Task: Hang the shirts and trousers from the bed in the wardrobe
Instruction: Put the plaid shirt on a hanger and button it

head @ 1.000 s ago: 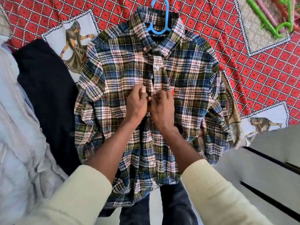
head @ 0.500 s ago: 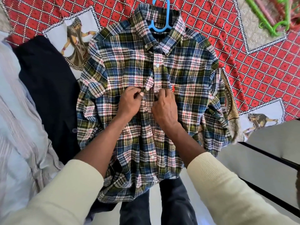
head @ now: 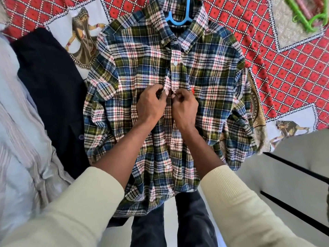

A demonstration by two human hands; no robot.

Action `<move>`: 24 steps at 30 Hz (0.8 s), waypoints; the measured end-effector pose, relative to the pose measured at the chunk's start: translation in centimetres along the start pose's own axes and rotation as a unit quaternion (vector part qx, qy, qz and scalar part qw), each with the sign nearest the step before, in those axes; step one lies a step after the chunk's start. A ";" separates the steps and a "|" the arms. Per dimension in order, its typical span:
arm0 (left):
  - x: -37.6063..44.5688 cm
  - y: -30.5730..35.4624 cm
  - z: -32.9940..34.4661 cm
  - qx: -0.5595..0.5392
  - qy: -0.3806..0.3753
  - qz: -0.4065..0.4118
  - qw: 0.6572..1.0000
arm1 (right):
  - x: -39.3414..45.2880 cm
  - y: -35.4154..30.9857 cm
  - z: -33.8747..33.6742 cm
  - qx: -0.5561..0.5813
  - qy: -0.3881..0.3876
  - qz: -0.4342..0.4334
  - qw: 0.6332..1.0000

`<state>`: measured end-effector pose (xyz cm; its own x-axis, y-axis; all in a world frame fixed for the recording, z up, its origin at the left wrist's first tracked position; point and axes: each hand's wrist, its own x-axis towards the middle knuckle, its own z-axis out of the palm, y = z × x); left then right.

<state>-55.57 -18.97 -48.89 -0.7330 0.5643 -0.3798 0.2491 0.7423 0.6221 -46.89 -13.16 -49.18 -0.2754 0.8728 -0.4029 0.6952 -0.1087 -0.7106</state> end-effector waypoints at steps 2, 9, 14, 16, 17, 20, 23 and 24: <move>-0.1 0.4 0.2 -0.010 0.009 -0.018 1.000 | 0.1 -0.1 -0.4 0.063 -0.010 0.047 0.997; 0.2 1.6 0.0 -0.067 -0.041 -0.083 0.993 | 1.1 -0.7 -1.7 0.279 -0.143 0.212 0.926; 0.3 1.7 0.1 -0.128 -0.057 -0.123 0.983 | 1.4 -1.1 -2.1 0.320 -0.171 0.238 0.901; 0.0 1.3 -0.3 -0.206 -0.071 -0.149 0.965 | 1.3 -1.0 -1.8 0.326 -0.161 0.244 0.899; -0.2 1.1 -0.5 -0.232 -0.078 -0.159 0.956 | 1.2 -1.0 -1.6 0.324 -0.154 0.246 0.900; -0.6 1.1 -0.9 -0.255 -0.084 -0.160 0.950 | 1.2 -0.7 -1.1 0.312 -0.138 0.244 0.908; -0.6 1.6 -0.9 -0.245 -0.080 -0.160 0.953 | 1.3 -0.7 -0.9 0.304 -0.133 0.245 0.911; -0.6 1.7 -0.9 -0.244 -0.080 -0.163 0.953 | 1.3 -0.7 -0.8 0.305 -0.133 0.248 0.910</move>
<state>-55.28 -18.39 -46.96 -0.6057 0.4094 -0.6823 -0.3273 0.6533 0.6827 -47.17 -11.57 -48.70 -0.2358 0.5081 -0.8284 0.3015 -0.7721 -0.5594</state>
